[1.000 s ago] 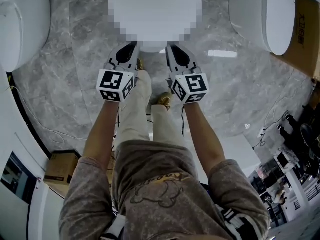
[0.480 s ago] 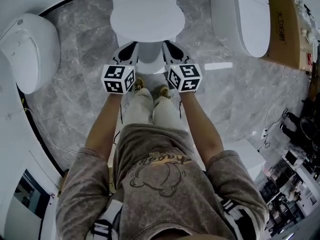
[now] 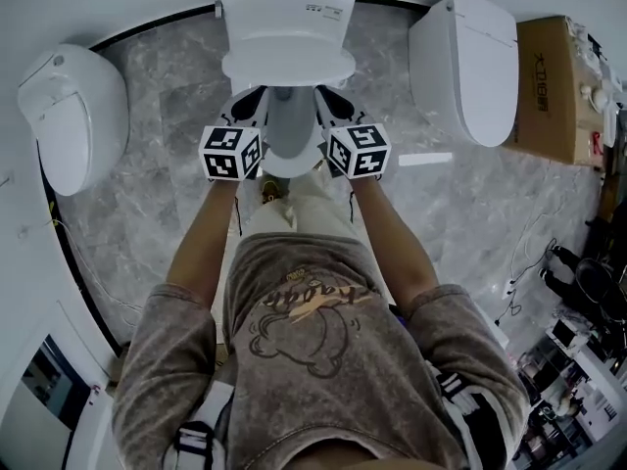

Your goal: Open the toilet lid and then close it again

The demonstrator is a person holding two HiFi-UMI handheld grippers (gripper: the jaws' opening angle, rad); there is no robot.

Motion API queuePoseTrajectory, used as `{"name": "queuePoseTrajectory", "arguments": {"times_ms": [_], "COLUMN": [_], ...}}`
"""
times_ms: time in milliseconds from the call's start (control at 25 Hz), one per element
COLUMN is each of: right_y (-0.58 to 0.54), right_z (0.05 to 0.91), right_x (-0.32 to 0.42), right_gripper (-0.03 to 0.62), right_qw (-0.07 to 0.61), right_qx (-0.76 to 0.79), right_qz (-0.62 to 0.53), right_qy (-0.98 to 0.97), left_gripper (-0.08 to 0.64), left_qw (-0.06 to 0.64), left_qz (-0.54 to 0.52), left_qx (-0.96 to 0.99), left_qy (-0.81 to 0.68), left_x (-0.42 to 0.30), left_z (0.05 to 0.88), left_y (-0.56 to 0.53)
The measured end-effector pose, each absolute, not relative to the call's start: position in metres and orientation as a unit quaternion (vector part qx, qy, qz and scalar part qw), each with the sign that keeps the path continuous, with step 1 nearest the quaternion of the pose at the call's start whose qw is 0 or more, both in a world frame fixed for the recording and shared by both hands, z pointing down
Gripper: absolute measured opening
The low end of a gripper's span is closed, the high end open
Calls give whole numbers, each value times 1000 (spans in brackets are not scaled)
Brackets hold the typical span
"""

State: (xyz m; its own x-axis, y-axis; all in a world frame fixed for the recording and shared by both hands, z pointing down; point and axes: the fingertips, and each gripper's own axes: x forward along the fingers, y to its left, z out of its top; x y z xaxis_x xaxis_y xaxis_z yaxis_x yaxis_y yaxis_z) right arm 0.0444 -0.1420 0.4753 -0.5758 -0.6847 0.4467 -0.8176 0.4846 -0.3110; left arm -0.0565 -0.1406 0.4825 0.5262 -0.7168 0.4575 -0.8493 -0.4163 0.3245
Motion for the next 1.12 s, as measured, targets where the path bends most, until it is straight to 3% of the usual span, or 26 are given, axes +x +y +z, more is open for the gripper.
{"name": "queuePoseTrajectory", "arguments": {"times_ms": [1120], "right_y": [-321], "right_z": [445], "right_x": [34], "right_gripper": [28], "right_qw": [160], "right_qx": [437], "right_qz": [247], "right_qy": [-850], "left_gripper": [9], "left_qw": [257], "left_qz": [150], "left_qx": [823], "left_qy": [-484], "left_x": [-64], "left_z": [450], "left_y": [-319]}}
